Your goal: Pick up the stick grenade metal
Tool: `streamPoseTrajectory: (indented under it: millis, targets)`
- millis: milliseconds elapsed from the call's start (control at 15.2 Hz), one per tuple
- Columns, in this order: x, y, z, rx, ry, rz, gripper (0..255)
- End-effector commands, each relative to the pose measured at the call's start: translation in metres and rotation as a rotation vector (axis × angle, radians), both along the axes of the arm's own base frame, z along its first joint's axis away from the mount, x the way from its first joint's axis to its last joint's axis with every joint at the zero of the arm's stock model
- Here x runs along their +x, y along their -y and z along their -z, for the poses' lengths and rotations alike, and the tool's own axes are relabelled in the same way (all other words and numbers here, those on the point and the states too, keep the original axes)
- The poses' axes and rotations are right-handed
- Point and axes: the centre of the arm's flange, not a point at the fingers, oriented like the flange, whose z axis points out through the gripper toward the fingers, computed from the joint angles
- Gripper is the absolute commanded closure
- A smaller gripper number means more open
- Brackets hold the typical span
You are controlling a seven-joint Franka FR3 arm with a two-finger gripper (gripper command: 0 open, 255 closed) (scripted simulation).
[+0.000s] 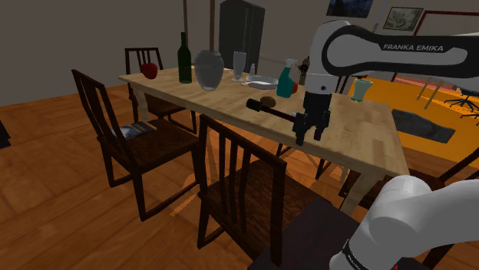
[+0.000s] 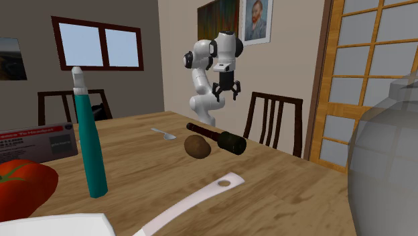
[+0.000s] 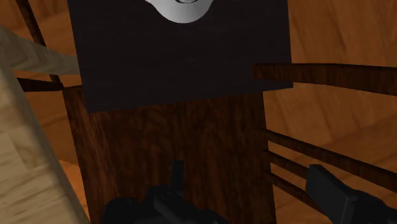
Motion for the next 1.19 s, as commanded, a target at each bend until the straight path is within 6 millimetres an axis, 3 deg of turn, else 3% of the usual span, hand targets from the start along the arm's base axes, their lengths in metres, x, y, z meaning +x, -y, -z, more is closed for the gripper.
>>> streamPoseTrajectory:
  millis: [0, 1122]
  targets:
    - [0.0, 0.0, 0.0, 0.0, 0.0, 0.0, 0]
    - [0.152, 0.144, 0.016, -0.022, 0.104, -0.217, 0]
